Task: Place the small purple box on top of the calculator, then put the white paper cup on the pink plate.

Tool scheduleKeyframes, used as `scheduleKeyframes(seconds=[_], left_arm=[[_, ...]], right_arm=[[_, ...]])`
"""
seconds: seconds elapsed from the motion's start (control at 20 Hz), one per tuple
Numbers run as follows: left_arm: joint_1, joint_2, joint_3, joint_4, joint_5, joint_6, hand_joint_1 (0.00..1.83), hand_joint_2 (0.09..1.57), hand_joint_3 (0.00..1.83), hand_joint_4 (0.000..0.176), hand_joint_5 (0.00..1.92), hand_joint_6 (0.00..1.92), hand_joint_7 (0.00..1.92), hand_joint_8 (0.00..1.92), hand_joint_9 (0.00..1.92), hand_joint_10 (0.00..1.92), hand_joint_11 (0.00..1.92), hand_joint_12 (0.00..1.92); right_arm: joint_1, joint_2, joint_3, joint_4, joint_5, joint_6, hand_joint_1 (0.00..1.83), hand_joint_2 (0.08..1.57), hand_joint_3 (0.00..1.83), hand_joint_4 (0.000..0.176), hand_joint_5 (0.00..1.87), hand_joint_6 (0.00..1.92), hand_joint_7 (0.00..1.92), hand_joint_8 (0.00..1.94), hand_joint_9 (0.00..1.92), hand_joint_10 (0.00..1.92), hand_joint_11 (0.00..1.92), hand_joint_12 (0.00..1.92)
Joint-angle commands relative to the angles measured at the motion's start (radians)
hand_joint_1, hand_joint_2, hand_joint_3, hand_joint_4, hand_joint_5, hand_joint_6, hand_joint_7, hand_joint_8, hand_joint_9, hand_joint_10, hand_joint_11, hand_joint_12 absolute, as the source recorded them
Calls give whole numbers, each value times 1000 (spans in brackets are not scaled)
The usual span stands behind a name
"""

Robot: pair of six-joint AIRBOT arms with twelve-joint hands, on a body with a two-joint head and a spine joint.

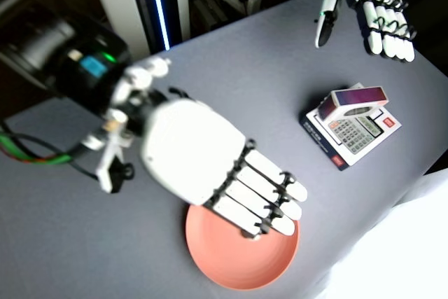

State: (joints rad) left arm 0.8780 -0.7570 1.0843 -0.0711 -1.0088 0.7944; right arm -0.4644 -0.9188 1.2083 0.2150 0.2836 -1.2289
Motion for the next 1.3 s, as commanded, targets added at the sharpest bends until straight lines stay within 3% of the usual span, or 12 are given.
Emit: scheduleKeyframes(seconds=[0.0, 0.15, 0.2, 0.3, 0.35, 0.4, 0.5, 0.8, 0.9, 1.1, 1.15, 1.25], left_arm=[[-6, -4, 1, -6, -131, -5, 686, 1167, 3, 3, 7, 0, 0, 0, 0, 0, 0, 0], [2, -3, -3, -6, -144, -7, 713, 1166, 1, 15, 14, 4, 0, 0, 0, 0, 0, 0], [5, -1, -6, -6, -149, -7, 729, 1162, 0, 14, 22, 7, 0, 0, 0, 0, 0, 0], [11, 2, -11, -6, -161, -8, 698, 1164, 1, 28, 9, 0, 0, 0, 0, 0, 0, 0], [15, 3, -14, -6, -171, -10, 649, 1190, 12, 14, 7, 0, 0, 0, 0, 0, 0, 0], [19, 3, -16, -6, -179, -13, 619, 1252, 35, 0, 11, 2, 0, 0, 0, 0, 0, 0], [27, 3, -18, -6, -199, -20, 563, 1312, 42, 0, 4, 1, 0, 0, 0, 0, 0, 0], [49, 30, -48, -9, -284, -20, 391, 1352, 23, 0, 0, 0, 0, 0, 0, 0, 0, 0], [57, 37, -57, -9, -310, -20, 392, 1369, 28, 0, 0, 0, 0, 0, 0, 0, 0, 0], [72, 47, -68, -14, -346, -20, 461, 1335, 3, 0, 0, 0, 0, 0, 0, 0, 0, 0], [79, 50, -72, -17, -360, -19, 439, 1332, 1, 0, 0, 0, 0, 0, 0, 0, 0, 0], [103, 65, -87, -33, -429, -17, 423, 1339, 4, 65, 0, 0, 0, 0, 0, 0, 0, 0]], right_arm=[[16, 15, -17, -15, 154, 0, 610, 947, 0, 0, 0, 0, 0, 0, 0, 0, 0, 784], [16, 82, -94, -51, 213, 0, 691, 937, 0, 0, 0, 0, 0, 0, 0, 0, 0, 1678], [16, 98, -114, -60, 232, 0, 695, 946, 0, 28, 0, 0, 0, 0, 0, 0, 0, 1872], [12, 133, -160, -81, 274, 0, 655, 1010, 0, 26, 0, 0, 0, 0, 0, 0, 0, 1522], [-2, 156, -189, -96, 305, 0, 570, 1067, 0, 0, 0, 0, 0, 0, 0, 0, 0, 1065], [-16, 166, -204, -99, 325, 0, 518, 1119, 0, 0, 0, 0, 0, 0, 0, 0, 0, 455], [-67, 203, -254, -104, 403, 0, 448, 1210, 16, 0, 0, 0, 0, 0, 0, 0, 0, 76], [-269, 358, -428, -95, 788, -1, 462, 1274, 25, 0, 0, 0, 0, 0, 0, 0, 0, 0], [-310, 380, -457, -92, 866, -3, 451, 1277, 20, 53, 0, 0, 0, 0, 0, 0, 0, 0], [-359, 395, -481, -75, 945, -21, 436, 1207, 0, 33, 0, 0, 0, 0, 0, 0, 0, 0], [-373, 400, -488, -67, 971, -29, 418, 1201, 0, 6, 0, 0, 0, 0, 0, 0, 0, 0], [-413, 418, -505, -47, 1054, -37, 413, 1202, 0, 3, 0, 0, 0, 0, 0, 0, 1, 0]])
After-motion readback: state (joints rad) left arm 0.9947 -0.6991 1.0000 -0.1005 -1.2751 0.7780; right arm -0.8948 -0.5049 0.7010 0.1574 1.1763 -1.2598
